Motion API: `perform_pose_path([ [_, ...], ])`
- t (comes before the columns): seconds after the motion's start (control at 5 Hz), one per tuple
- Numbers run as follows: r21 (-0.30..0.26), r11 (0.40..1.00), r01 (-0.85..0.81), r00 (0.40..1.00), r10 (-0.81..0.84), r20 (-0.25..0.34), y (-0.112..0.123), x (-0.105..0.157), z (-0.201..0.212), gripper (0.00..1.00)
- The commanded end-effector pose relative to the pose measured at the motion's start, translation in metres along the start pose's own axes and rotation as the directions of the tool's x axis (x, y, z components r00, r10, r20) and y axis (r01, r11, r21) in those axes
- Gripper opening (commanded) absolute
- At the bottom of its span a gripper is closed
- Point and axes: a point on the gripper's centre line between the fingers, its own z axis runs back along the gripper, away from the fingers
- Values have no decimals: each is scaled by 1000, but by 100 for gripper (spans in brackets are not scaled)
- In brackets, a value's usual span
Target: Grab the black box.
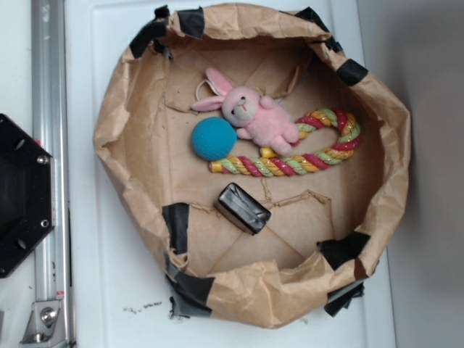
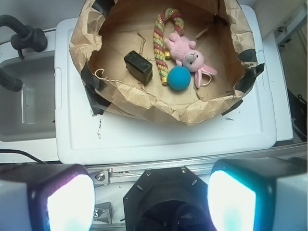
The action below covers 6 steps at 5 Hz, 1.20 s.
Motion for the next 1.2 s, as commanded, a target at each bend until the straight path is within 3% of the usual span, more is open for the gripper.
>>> perform_pose_path([
  [0.0,0,1000,0,1000,0,0,0,0,0,100],
  [0.2,-38,983,178,984,-177,24,6,48,-23,100],
  [0.4,-61,970,236,971,-234,42,-2,95,-48,100],
  [0.6,-67,938,341,940,-342,4,-5,134,-99,100],
  [0.8,-77,907,414,908,-417,-38,7,127,-136,100],
  [1.0,-115,868,483,872,-489,-19,14,127,-159,100],
])
